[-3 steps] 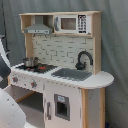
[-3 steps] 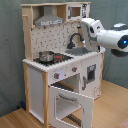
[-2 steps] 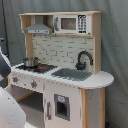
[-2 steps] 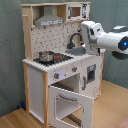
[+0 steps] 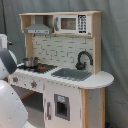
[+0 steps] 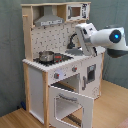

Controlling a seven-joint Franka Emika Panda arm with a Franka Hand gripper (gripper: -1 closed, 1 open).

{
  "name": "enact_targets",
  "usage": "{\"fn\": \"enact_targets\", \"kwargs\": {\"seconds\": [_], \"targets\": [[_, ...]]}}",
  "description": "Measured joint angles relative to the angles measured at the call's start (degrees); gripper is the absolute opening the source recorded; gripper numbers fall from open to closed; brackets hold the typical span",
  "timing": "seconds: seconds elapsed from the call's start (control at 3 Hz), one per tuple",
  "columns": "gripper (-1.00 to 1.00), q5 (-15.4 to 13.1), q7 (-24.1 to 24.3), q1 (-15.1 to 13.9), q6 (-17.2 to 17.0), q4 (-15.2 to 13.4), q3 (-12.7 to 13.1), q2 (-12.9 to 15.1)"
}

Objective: Play with the kitchen

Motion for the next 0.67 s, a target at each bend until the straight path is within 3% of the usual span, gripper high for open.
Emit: {"fn": "enact_targets", "kwargs": {"seconds": [0.67], "targets": [[1.0, 4.45, -9.01, -2.36, -0.54, 5.07, 0.18, 7.27]]}}
